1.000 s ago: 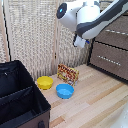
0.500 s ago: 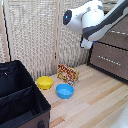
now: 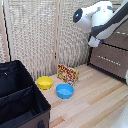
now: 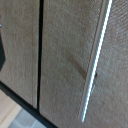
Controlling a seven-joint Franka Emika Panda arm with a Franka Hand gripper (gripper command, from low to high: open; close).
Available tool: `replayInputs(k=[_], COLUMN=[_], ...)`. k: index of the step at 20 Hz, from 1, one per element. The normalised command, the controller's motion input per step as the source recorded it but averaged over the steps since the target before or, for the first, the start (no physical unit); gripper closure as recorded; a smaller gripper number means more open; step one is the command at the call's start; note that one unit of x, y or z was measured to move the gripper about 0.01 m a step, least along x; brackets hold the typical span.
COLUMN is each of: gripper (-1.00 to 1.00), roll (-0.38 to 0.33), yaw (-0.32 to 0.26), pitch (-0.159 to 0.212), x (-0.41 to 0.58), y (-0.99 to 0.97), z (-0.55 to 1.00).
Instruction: Locate and clasp the grip of the topmost drawer. Steadily and circumspectly yank the drawer open. Discover and seize the nutrition bar using your clamp. Deposit the nutrition bar in the accessible drawer. Unclench the nutrition bar.
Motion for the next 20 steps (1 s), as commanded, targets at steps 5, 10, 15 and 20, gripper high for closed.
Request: replayInputs(k=[5, 10, 15, 20], gripper=[-1.0, -1.0, -1.0, 1.0], roll=[-0.057, -0.077, -0.012, 0.008], yaw=[-0.024, -0.049, -0.019, 0.0], pitch=[-0.047, -0.05, -0.015, 0.0], x=[0.037, 0.0, -0.04, 0.012], y=[-0.56, -0.56, -0.47, -0.26], z=[0.01, 0.01, 0.08, 0.0])
